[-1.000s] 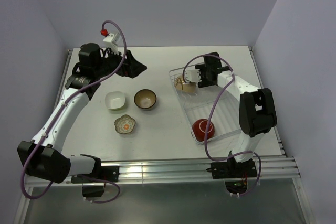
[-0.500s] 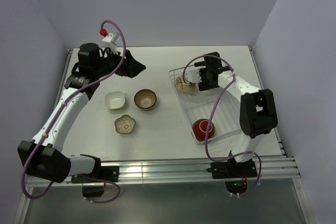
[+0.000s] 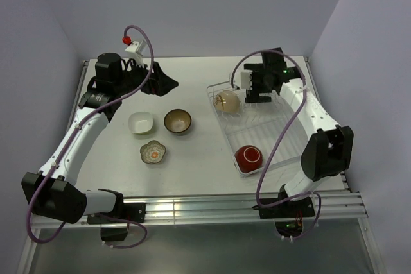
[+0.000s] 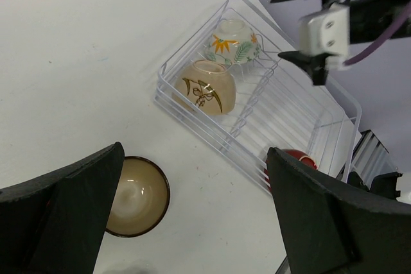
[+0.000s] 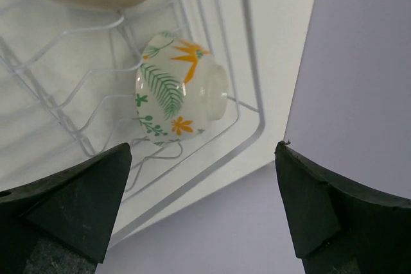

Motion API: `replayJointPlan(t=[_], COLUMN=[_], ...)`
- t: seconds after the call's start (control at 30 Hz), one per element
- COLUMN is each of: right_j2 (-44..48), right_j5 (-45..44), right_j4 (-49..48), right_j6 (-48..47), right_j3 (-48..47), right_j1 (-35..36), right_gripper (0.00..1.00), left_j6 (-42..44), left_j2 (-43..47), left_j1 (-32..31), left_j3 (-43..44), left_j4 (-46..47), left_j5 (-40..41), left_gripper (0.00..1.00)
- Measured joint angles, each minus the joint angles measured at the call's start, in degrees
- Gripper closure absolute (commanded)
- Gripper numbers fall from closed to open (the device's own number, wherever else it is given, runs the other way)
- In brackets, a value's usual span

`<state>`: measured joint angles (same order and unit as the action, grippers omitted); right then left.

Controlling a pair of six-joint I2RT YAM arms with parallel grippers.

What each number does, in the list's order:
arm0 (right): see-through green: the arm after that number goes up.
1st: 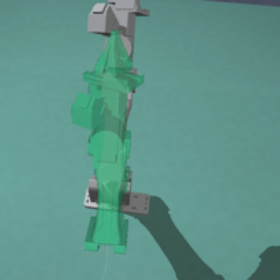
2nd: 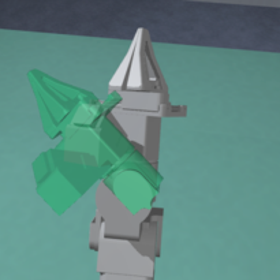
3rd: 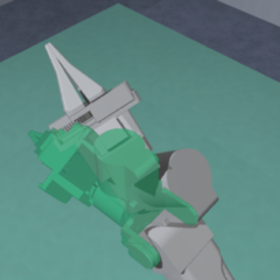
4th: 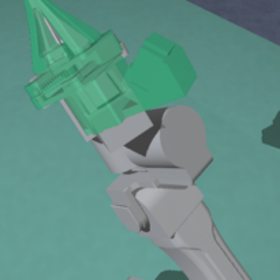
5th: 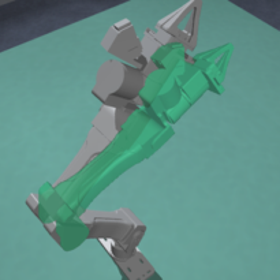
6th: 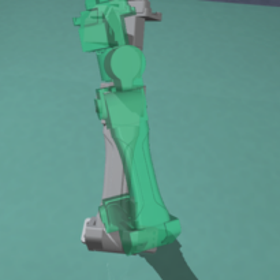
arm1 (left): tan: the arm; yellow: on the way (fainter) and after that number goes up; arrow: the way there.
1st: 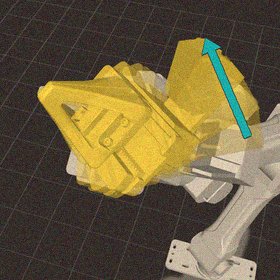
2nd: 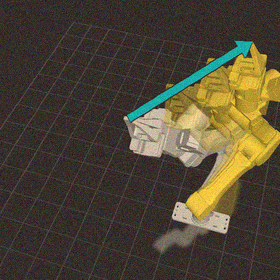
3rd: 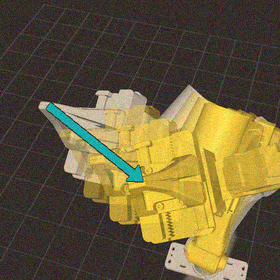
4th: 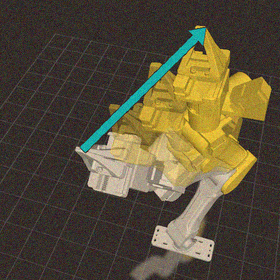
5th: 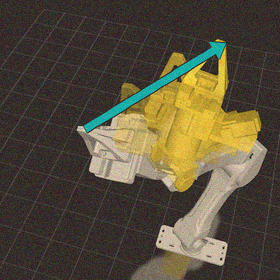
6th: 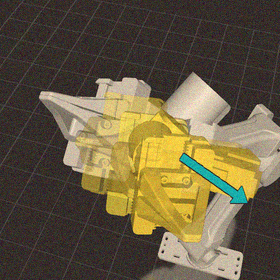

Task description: Load the bowls into the dish rack

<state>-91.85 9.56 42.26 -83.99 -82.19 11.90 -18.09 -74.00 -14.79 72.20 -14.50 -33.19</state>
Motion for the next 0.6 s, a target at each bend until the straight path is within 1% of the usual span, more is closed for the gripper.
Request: replayJointPlan(t=[0.1,0.23,0.37,0.6], right_j2=[0.39,1.11,1.25,1.29], right_j5=[6.95,14.23,17.88,20.37], right_j4=[4.76,8.74,9.38,5.66], right_j6=[3.76,8.13,11.76,14.29], right_j3=[-6.16,-8.22,-5.79,0.98], right_j1=[-1.27,-1.31,0.37,3.61], right_gripper=[0.00,0.00,0.00,0.00], left_j6=[-0.17,-0.92,-1.57,-2.78], left_j2=[0.00,-0.37,-0.83,-1.27], left_j1=[0.11,0.37,0.74,1.51], left_j3=[0.00,0.00,0.00,0.00], left_j4=[0.00,0.02,0.02,0.02], left_j5=[-0.22,-0.66,-1.07,-1.55], left_gripper=[0.00,0.01,0.01,0.00])
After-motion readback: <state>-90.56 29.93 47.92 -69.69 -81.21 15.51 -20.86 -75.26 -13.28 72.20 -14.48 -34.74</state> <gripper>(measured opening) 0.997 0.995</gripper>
